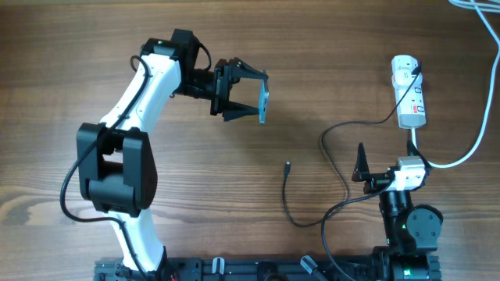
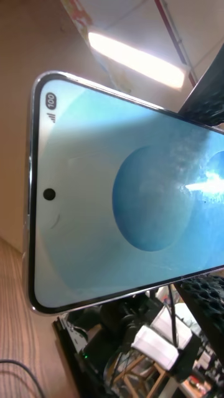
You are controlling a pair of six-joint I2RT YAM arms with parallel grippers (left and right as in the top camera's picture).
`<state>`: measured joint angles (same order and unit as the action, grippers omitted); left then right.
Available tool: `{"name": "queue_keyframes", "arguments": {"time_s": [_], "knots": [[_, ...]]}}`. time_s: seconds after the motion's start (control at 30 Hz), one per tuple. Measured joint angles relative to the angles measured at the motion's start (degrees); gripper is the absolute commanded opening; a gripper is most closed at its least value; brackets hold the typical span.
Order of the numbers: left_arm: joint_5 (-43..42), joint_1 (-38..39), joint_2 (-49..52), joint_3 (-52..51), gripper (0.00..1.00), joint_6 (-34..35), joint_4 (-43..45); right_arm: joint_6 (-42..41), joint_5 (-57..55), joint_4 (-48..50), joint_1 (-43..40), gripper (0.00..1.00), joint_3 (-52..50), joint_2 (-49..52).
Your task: Plug charger to phone and switch on socket
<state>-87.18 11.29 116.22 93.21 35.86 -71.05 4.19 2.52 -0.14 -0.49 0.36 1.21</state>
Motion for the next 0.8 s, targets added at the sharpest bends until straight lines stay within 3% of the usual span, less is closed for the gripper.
{"name": "queue_keyframes", "arguments": {"time_s": [0.47,0.57,0.63,0.73,0.8], "knots": [[0.0,-3.58,-0.68,0.09,0.74,0.55,-4.68,0.0,0.13,0.0,0.0,1.0,0.0,0.0],[0.0,-3.58,-0.68,0.09,0.74,0.52,-4.66,-3.04,3.21,0.28,0.0,1.0,0.0,0.0],[0.0,-3.58,-0.68,0.09,0.74,0.52,-4.68,-12.92,8.44,1.05,0.0,1.0,0.0,0.0],[0.0,-3.58,-0.68,0.09,0.74,0.52,-4.66,-38.23,13.22,1.64,0.0,1.0,0.0,0.0],[-0.02,-3.58,-0.68,0.09,0.74,0.52,-4.63,-49.07,17.66,8.81,-0.07,1.0,0.0,0.13]]}}
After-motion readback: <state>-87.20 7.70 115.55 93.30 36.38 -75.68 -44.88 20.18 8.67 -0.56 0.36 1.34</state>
